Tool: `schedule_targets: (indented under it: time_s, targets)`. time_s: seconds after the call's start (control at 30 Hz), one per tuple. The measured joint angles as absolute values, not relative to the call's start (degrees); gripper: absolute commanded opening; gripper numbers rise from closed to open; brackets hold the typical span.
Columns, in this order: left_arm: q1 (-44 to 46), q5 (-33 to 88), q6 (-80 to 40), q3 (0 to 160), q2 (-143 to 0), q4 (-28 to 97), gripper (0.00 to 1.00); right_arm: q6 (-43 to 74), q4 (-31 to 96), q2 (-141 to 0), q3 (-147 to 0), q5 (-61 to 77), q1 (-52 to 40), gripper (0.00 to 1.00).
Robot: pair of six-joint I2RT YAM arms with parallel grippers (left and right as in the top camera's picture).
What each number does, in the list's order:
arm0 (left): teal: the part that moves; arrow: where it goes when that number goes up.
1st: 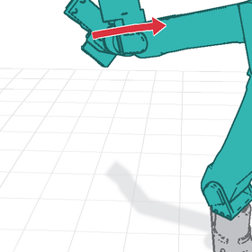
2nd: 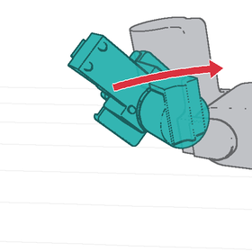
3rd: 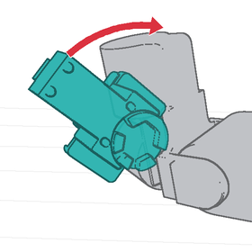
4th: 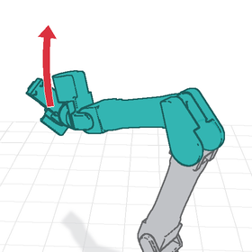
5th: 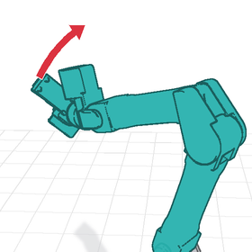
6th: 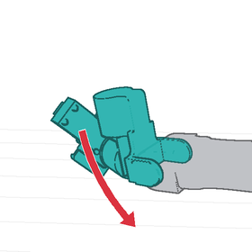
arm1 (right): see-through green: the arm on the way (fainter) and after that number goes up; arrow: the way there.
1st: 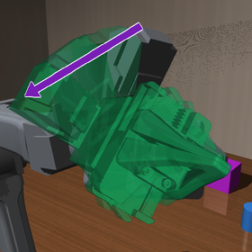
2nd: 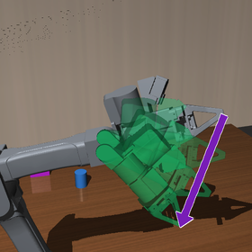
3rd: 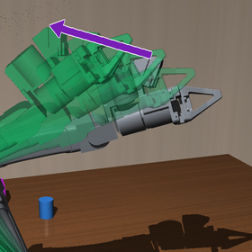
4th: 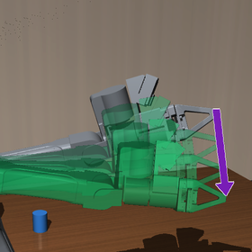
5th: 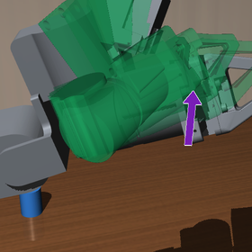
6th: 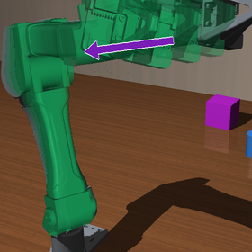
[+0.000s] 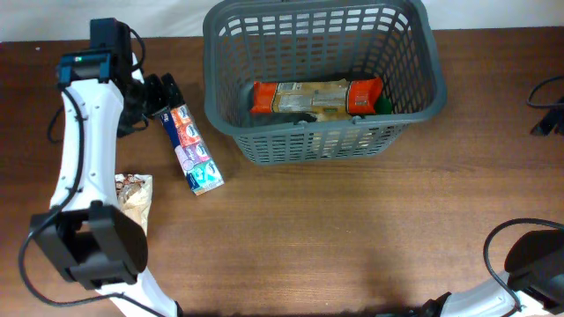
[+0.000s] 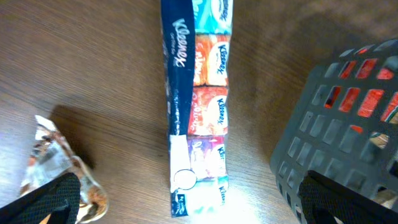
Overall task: Pack container
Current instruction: 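Move the left gripper over the blue Kleenex tissue pack, then lower and close the left gripper on the tissue pack's top end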
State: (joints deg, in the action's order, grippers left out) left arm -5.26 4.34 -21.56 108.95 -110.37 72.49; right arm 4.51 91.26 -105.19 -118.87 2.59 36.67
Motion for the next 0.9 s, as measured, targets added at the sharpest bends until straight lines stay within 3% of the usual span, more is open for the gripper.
schedule_targets:
  time_s: [0.9]
  targets:
    - [-1.4, 2.6, -28.1, 108.9, -120.2, 71.1, 1.00, 4.5, 91.3, -105.2, -118.9, 2.6, 36.7, 0.99]
